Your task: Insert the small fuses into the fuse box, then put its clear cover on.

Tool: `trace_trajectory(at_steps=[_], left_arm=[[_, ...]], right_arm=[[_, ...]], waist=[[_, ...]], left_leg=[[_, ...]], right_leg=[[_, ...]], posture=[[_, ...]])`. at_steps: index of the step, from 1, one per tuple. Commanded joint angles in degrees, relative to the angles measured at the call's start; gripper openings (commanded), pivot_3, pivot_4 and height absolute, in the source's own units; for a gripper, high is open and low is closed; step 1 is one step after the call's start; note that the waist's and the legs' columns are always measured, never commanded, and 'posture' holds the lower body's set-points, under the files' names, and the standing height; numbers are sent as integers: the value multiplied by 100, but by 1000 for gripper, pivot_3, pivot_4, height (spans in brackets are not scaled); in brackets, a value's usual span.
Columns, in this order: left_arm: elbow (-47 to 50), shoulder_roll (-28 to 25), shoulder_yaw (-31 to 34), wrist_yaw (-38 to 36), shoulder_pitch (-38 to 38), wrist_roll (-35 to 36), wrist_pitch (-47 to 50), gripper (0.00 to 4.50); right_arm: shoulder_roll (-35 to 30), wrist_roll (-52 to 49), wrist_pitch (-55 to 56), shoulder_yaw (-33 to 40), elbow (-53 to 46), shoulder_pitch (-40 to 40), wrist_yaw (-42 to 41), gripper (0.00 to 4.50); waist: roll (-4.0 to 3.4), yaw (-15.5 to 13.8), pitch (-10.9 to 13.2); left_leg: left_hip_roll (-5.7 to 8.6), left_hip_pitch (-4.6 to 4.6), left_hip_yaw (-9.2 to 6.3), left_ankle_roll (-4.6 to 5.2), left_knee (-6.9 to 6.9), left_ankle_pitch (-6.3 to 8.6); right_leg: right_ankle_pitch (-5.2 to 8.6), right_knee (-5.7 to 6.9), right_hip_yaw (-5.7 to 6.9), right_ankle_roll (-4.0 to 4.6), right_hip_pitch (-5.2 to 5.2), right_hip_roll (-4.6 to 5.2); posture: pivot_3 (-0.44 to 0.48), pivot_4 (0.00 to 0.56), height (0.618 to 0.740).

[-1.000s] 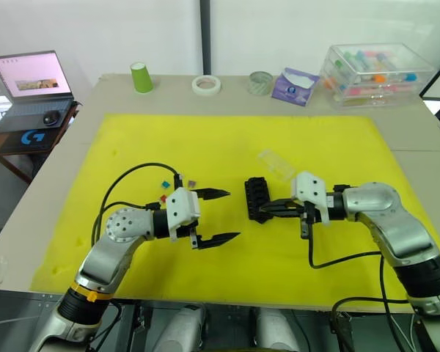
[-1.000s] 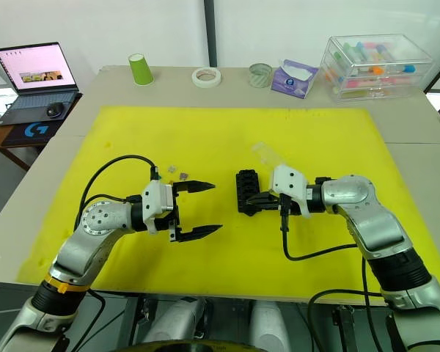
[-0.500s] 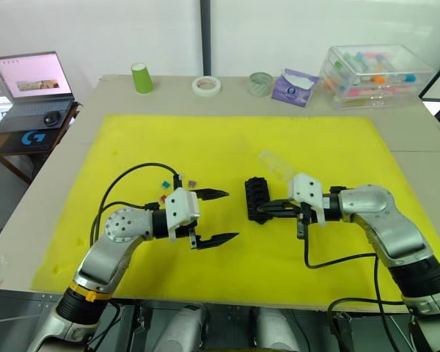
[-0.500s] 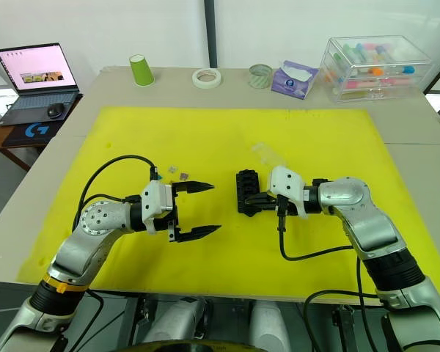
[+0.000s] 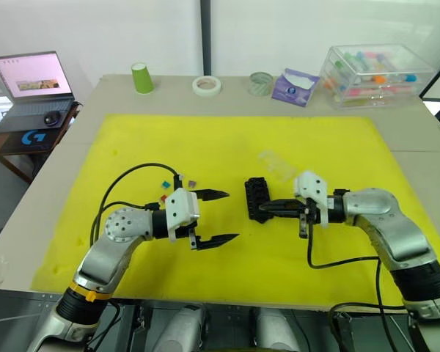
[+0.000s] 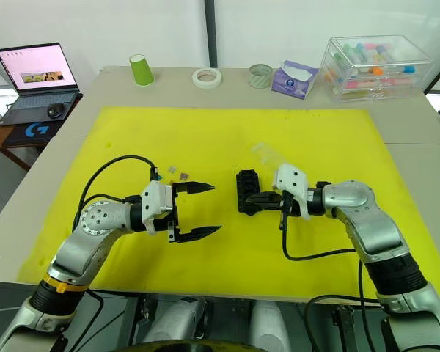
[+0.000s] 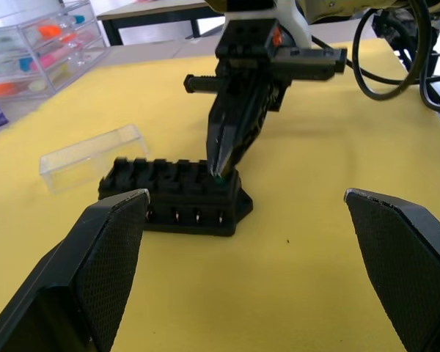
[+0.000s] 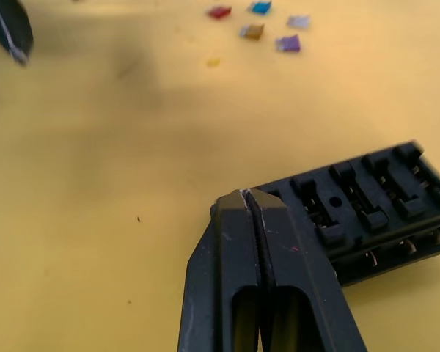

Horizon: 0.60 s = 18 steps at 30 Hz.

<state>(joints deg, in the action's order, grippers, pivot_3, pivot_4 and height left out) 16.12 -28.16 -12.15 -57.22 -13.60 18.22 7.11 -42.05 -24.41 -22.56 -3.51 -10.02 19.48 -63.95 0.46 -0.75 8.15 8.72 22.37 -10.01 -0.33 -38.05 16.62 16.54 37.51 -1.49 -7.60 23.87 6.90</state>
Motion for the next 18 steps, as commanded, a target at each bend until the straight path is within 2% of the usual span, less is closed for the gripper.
trace_trajectory(at_steps=[1, 3, 8, 11, 14, 18], left_arm=[[274, -69, 262, -23, 21, 296, 22, 4500], [331, -132, 328, -79, 40, 446, 124, 4500], [662, -354, 802, -57, 117, 1370, 971, 4500], [566, -1158, 1646, -285, 171, 1911, 1573, 4500], [-200, -1800, 2350, -411, 91, 1700, 1373, 4500], [-1179, -2314, 2798, -671, 110, 1408, 1049, 4500]], right_arm=[[-63, -646, -400, 499, -567, 78, 33, 26], [-112, -777, -547, 606, -719, 70, 54, 26], [-287, -889, -710, 876, -879, -24, 156, 26], [-680, -550, -453, 1404, -719, -139, 361, 26], [-1044, -264, -151, 1888, -452, -296, 496, 625], [-1267, -39, 114, 2206, -222, -583, 543, 2019]], waist=[[0, 0, 0], [0, 0, 0], [0, -3, 0], [-3, 2, 3], [-7, 0, 5], [-7, 4, 5]], left_leg=[[0, 0, 0, 0, 1, 0], [0, 0, -1, 0, 2, 0], [0, 0, -1, 1, 3, 0], [0, 2, -1, 1, 4, 1], [0, 5, 0, 1, 5, 0], [-1, 5, 1, 1, 9, 1]], right_leg=[[0, 0, 0, 0, 1, 0], [0, -1, 0, 0, 1, 0], [0, -2, 0, 0, 1, 1], [0, -2, 0, 0, 5, 0], [0, 0, -1, 0, 12, -4], [0, -4, -1, 0, 12, -4]], posture=[[0, 150, 740], [0, 150, 740], [0, 150, 740], [0, 150, 740], [0, 150, 740], [0, 150, 740]])
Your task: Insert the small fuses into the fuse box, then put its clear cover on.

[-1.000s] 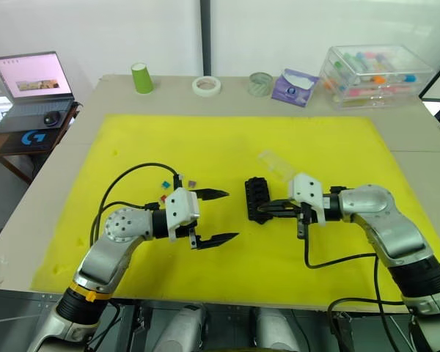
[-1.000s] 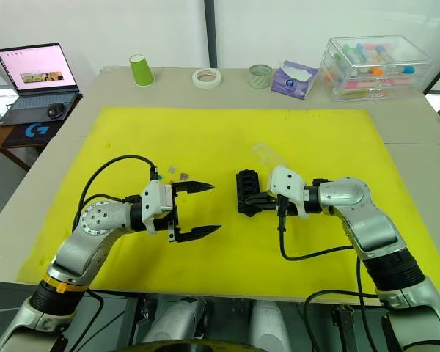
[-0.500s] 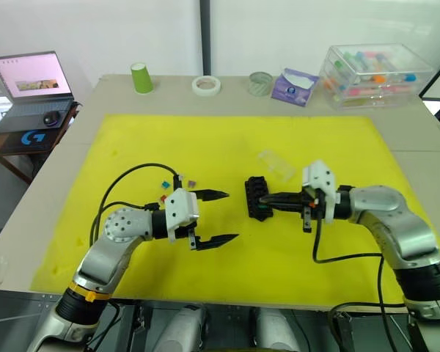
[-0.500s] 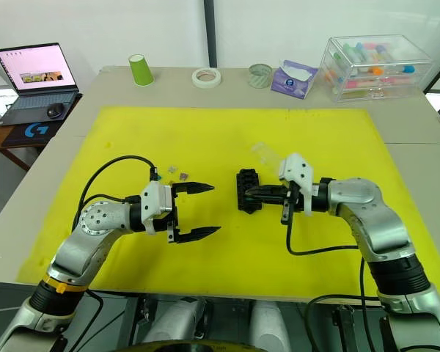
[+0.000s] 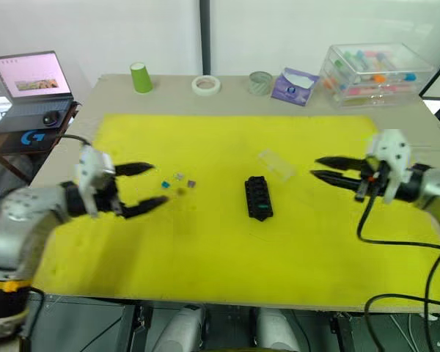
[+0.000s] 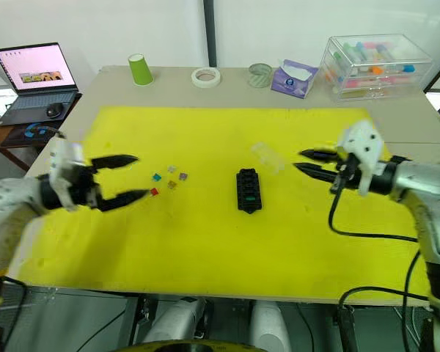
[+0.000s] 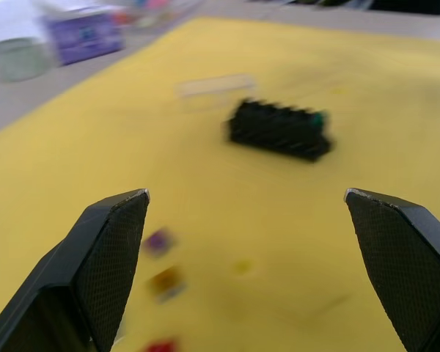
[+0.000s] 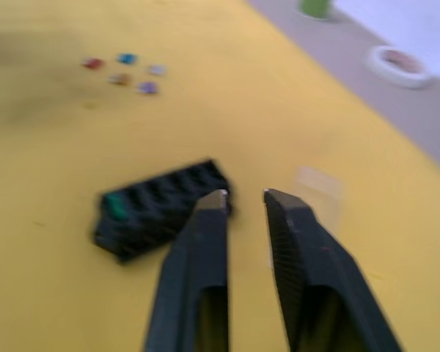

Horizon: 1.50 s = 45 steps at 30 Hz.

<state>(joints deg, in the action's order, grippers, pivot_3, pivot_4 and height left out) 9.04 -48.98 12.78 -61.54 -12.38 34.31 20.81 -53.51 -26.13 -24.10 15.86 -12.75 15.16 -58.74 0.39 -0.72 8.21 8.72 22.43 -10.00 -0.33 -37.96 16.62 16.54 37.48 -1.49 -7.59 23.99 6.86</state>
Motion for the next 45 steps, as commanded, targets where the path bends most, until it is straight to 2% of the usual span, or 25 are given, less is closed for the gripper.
trace_trajectory(at_steps=[1, 4, 7, 13, 19, 21, 23, 26, 28, 30, 32, 38, 40, 43, 45], left_arm=[[-705, -325, 365, -309, -8, -311, -475, 4500], [-1928, -624, 708, -348, -215, -544, -845, 4500], [-2913, -692, 634, -370, -543, -859, -1383, 4500], [-3590, -531, 408, -362, -1029, -1216, -1888, 4500], [-3583, -435, 319, -373, -1158, -1254, -1679, 4500], [-3412, -443, 342, -249, -1146, -1110, -1139, 4500], [-3055, -438, 439, -36, -1108, -773, -128, 4500], [-2305, -514, 693, 582, -905, -29, 2155, 4500], [-2023, -668, 748, 713, -728, 230, 3175, 4500], [-1844, -674, 1204, 557, -596, 899, 3975, 4500], [-1856, -566, 1806, 696, -692, 1564, 4807, 4500], [-1714, -165, 2827, 1311, -701, 2597, 6122, 4500], [-1987, 73, 3100, 1750, -811, 3020, 6893, 4500], [-2434, 44, 2834, 2294, -717, 3988, 7169, 4500], [-2943, -97, 2382, 2729, -715, 4564, 7169, 4500]], right_arm=[[-119, 150, 307, 348, 109, -198, 57, 2379], [-101, 209, 426, 792, 489, -557, 165, 3425], [-16, 290, 653, 1008, 802, -866, 245, 4386], [1, 346, 950, 1085, 1118, -1075, 281, 4450], [-12, 398, 1046, 1075, 1049, -1044, 480, 4450], [-38, 368, 996, 992, 930, -999, 475, 4450], [-25, 269, 856, 857, 703, -831, 504, 4450], [128, -18, 447, 270, 108, -141, 541, 4450], [263, -147, 171, -179, -205, 316, 521, 4450], [526, -472, -402, -687, -526, 851, 545, 4450], [688, -642, -752, -1170, -779, 1239, 405, 4450], [1037, -625, -1162, -2075, -1038, 2045, 275, 4450], [1367, -514, -1265, -2404, -1086, 2327, 464, 4450], [1574, -413, -1347, -2573, -1145, 2453, 589, 4450], [1674, -407, -1383, -2583, -1164, 2470, 664, 4450]], waist=[[0, 2, 0], [-2, -7, 2], [-2, -4, 2], [-5, 15, 3], [-5, 47, 3], [-6, 53, 3], [-6, 59, 4], [-6, 149, 4], [-7, 214, 5], [-7, 269, 5], [4, 295, 12], [7, 185, 13], [7, 158, 13], [13, 149, 11], [17, 132, 9]], left_leg=[[0, 0, 0, 0, 1, 0], [0, 0, 0, 0, 2, 0], [0, 0, -1, 0, 2, 0], [0, 0, 1, 0, 2, 0], [-2, 0, 1, 0, 2, 0], [-2, 0, 1, 0, 2, 0], [-2, 0, 1, 0, 2, 0], [-2, 1, 1, 0, 1, 0], [-6, 1, 1, 0, 3, 0], [-8, 1, 2, -1, 11, 1], [-12, 3, 0, -7, 11, 5], [-9, 9, 3, -9, -1, 5], [-10, 9, 4, -10, -5, 5], [-9, 8, 3, -10, -9, 5], [-7, 8, 3, -12, -13, 7]], right_leg=[[0, -1, 0, 0, -1, 2], [0, -1, 0, 0, 0, 2], [0, -1, 1, 0, 0, -3], [0, 1, -1, 0, 1, 2], [0, 3, -2, 0, 3, 1], [0, 3, -2, 0, 3, 0], [0, 6, -2, 0, 4, 0], [0, 15, -7, 0, 8, 0], [1, 21, -10, 0, 16, -3], [2, 35, -10, 1, 33, -4], [3, 43, -5, 4, 40, -4], [3, 43, 0, 4, 41, -1], [3, 45, 0, 4, 42, -3], [3, 53, 0, 4, 43, -2], [3, 55, -1, 5, 43, 0]], posture=[[0, 150, 740], [0, 150, 740], [0, 150, 740], [0, 150, 740], [0, 150, 740], [0, 150, 740], [0, 150, 740], [0, 150, 740], [0, 150, 740], [0, 150, 740], [0, 150, 740], [0, 150, 740], [0, 150, 740], [0, 150, 740], [0, 150, 740]])
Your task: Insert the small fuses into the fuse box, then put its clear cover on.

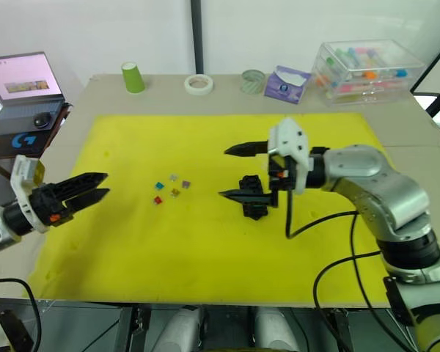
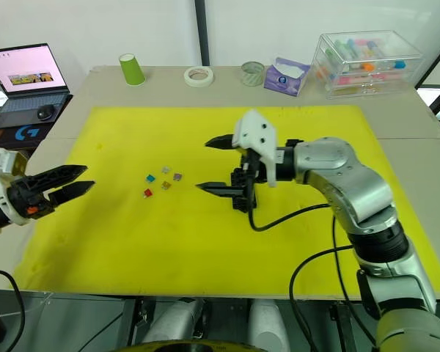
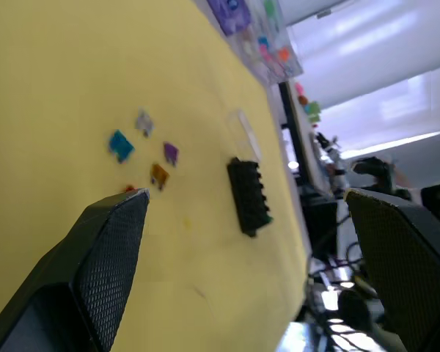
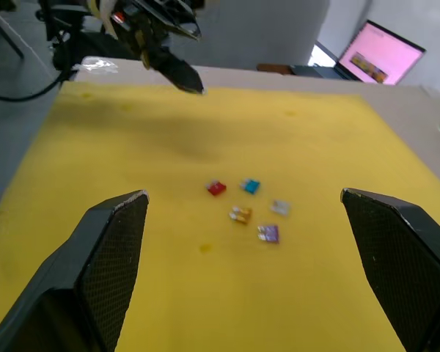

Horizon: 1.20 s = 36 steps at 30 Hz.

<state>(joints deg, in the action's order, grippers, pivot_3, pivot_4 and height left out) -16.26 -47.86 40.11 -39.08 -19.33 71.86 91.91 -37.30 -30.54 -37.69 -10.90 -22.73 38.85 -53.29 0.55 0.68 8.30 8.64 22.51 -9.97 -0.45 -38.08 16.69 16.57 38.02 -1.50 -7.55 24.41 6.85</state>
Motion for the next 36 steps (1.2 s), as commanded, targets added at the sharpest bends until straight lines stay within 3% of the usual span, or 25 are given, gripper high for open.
trace_trajectory(at_steps=[1, 8, 18, 36], left_arm=[[-612, -241, -548, 666, -43, 1020, 59, 4500], [-1653, -212, -1507, 1680, -506, 2077, 59, 4500], [-1323, 603, -1273, 2544, -724, 1721, -279, 4500], [-1362, 1035, -1198, 3113, -752, 1535, -329, 4500]], right_arm=[[91, 47, -28, 85, -168, 103, 149, 4450], [258, 161, -23, 31, -181, 98, 314, 4450], [266, 191, -56, 70, -264, 49, 338, 4450], [233, 201, -103, 59, -234, 149, 247, 4450]], waist=[[1, -9, 0], [3, 36, -2], [6, 50, -4], [6, 15, -4]], left_leg=[[2, 0, 0, 0, -1, 0], [3, -1, 0, -1, -1, 0], [2, -1, 2, -2, -2, 0], [3, -1, 3, -2, -4, 0]], right_leg=[[0, 0, 0, 0, -1, 1], [0, 8, -6, 0, 6, -1], [0, 11, -6, 1, 11, -1], [0, 10, -7, 0, 7, 1]], posture=[[0, 150, 740], [0, 150, 740], [0, 150, 740], [0, 150, 740]])
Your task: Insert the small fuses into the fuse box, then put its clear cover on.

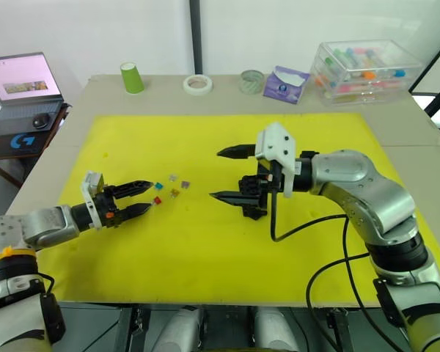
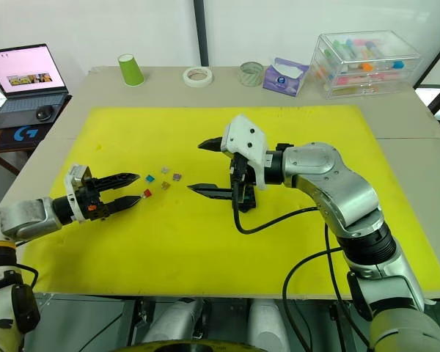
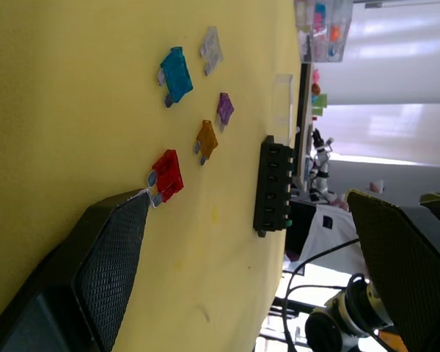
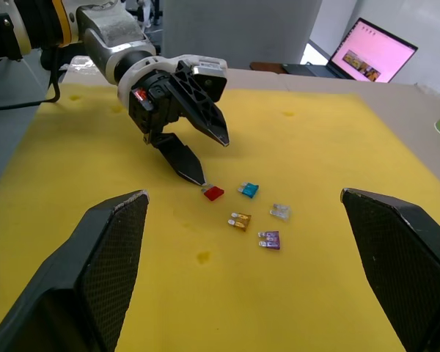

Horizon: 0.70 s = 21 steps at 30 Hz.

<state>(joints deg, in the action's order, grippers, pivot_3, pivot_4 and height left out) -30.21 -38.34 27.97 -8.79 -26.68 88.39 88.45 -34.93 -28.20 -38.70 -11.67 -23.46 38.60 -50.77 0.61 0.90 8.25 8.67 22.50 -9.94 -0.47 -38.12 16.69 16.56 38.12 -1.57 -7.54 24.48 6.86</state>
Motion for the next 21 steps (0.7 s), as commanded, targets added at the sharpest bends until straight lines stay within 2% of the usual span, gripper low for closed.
trace_trajectory(at_steps=[1, 21], left_arm=[[33, 104, 27, 99, -25, -142, 9, 4500], [-98, 596, 218, 11, -342, -748, 43, 4500]], right_arm=[[-6, -42, -22, 144, -162, 189, -5, 4450], [-85, -94, -221, 232, -282, 182, 18, 4450]], waist=[[1, -11, -1], [4, -114, -4]], left_leg=[[0, 0, 0, 0, 0, 0], [8, -1, 0, 0, -9, 0]], right_leg=[[0, 0, 0, 0, 0, 0], [0, 0, 3, 0, -8, 7]], posture=[[0, 150, 740], [0, 150, 740]])
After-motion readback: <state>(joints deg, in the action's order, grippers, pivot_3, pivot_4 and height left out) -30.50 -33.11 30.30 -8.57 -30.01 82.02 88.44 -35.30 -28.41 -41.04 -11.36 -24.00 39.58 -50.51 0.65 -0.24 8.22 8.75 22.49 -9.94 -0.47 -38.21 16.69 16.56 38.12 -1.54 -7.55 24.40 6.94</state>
